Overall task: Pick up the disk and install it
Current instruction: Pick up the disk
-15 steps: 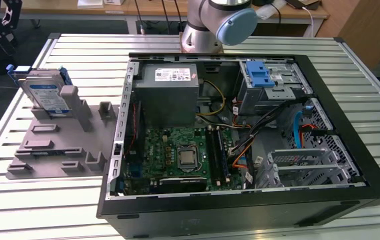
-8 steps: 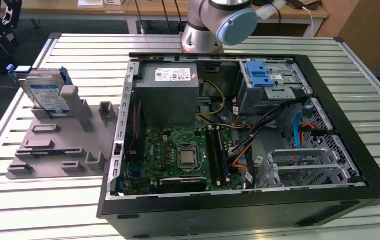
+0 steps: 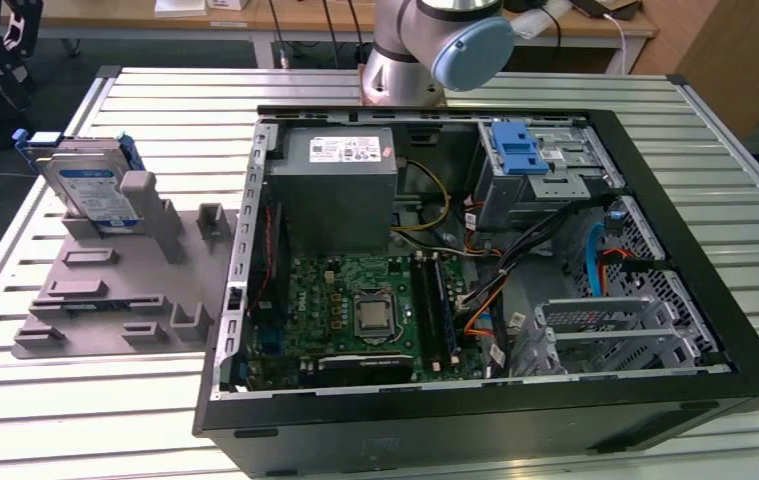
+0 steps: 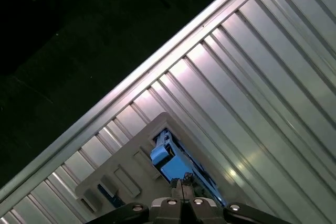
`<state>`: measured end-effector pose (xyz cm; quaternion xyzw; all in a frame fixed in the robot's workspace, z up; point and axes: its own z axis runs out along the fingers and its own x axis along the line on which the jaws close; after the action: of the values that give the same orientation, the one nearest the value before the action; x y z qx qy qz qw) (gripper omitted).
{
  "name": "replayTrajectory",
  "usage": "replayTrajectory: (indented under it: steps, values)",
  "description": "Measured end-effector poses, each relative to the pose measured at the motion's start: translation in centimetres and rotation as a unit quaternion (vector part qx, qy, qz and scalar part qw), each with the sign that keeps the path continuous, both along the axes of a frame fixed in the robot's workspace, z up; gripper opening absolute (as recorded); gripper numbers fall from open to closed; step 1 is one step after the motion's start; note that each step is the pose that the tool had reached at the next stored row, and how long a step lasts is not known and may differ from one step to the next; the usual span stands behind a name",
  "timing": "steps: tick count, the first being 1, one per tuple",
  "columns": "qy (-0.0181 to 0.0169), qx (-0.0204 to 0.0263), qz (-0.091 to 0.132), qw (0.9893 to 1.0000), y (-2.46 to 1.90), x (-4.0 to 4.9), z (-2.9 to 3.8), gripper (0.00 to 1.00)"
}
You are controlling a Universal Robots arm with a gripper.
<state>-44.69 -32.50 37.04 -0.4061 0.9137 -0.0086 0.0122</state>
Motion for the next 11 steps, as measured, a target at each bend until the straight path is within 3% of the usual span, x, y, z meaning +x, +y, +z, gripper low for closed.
replayTrajectory:
  steps: [11]
  values:
    - [0.0, 0.0, 0.028, 0.9996, 0.0, 0.0, 0.0, 0.11]
